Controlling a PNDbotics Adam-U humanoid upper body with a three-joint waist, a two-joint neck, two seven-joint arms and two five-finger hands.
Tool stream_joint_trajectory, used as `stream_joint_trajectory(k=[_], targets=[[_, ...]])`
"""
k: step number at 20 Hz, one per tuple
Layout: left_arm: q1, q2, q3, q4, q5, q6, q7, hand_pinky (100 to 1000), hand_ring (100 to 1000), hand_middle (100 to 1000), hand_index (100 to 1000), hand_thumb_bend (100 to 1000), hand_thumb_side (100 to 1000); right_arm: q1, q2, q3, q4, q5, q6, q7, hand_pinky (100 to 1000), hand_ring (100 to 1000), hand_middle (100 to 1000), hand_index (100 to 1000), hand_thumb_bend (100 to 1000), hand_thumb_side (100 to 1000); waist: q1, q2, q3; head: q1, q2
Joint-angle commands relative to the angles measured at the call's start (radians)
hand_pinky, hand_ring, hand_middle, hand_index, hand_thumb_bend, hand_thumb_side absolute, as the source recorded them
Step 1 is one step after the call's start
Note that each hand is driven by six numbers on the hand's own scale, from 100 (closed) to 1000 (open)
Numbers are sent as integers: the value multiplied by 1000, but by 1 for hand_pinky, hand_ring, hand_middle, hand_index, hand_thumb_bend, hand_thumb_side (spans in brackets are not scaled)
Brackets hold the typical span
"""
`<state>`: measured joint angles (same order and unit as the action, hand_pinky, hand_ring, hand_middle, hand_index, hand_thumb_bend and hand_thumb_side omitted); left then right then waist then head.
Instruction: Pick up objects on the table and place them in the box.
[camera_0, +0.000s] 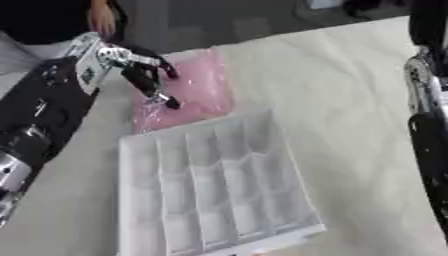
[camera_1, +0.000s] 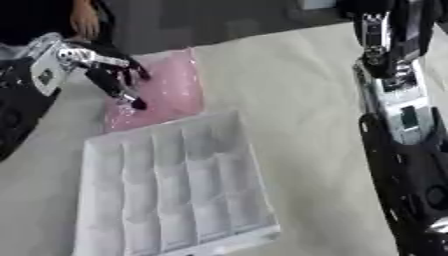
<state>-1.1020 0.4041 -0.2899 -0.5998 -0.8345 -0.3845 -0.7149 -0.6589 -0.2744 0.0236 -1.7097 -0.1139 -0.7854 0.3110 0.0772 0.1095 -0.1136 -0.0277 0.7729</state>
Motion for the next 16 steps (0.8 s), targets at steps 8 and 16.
stream_joint_trajectory(k=[8, 16], targets=[[-18, -4, 33, 14, -114, -144, -56, 649, 785, 898, 956, 715, 765, -8, -10, -8, -21, -7, -4, 8, 436, 643, 784, 666, 100, 644, -7, -18, 1, -13, -3], [-11, -46, 50, 32, -198, -131, 9, 700, 839, 910, 983, 758, 788, -9, -4, -9, -20, -10, -2, 13, 434, 641, 784, 665, 100, 643, -10, -16, -2, -11, -3]])
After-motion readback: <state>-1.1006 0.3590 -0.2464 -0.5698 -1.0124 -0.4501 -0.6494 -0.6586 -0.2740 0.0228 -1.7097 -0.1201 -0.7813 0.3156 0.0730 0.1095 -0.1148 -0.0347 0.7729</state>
